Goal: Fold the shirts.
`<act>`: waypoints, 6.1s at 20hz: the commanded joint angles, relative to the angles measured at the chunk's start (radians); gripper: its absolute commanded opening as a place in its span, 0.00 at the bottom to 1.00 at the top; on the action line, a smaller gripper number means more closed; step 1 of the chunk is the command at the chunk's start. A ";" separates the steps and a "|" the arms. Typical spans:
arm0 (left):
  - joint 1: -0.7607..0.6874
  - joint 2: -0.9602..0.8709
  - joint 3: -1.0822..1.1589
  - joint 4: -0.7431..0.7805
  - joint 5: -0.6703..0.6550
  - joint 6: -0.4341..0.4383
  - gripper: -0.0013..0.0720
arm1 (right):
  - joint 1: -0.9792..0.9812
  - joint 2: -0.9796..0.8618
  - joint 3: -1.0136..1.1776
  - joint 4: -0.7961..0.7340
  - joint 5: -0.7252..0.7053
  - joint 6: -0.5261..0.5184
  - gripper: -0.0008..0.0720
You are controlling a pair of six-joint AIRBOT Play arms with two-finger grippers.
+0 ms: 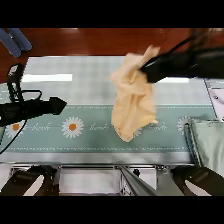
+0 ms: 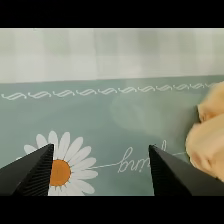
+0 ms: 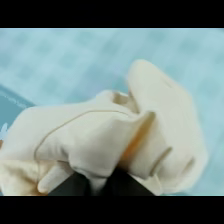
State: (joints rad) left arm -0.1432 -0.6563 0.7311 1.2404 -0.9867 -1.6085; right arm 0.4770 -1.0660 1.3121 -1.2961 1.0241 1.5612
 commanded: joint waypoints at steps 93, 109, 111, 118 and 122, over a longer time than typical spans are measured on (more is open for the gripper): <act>0.073 -0.656 0.255 -0.265 0.057 0.123 0.23 | -0.484 -0.367 0.027 0.345 -0.052 0.031 0.23; 0.496 -0.342 -0.246 -0.244 -0.243 0.160 0.97 | -0.841 0.138 -0.742 0.499 0.145 -0.322 0.86; 0.486 -0.327 -0.317 -0.319 -0.172 0.211 0.97 | -0.841 0.212 -0.827 0.533 0.154 -0.321 0.86; 0.394 -0.357 -0.408 -0.567 0.004 0.428 0.97 | -0.841 0.253 -0.945 0.437 0.203 -0.294 0.86; 0.343 -0.359 -0.400 -0.605 0.100 0.434 0.04 | -0.841 0.253 -0.988 0.415 0.221 -0.248 0.86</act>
State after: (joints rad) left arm 0.2306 -1.0149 0.3332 0.7033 -0.9463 -1.2098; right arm -0.3637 -0.8181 0.3607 -0.8612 1.2266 1.2816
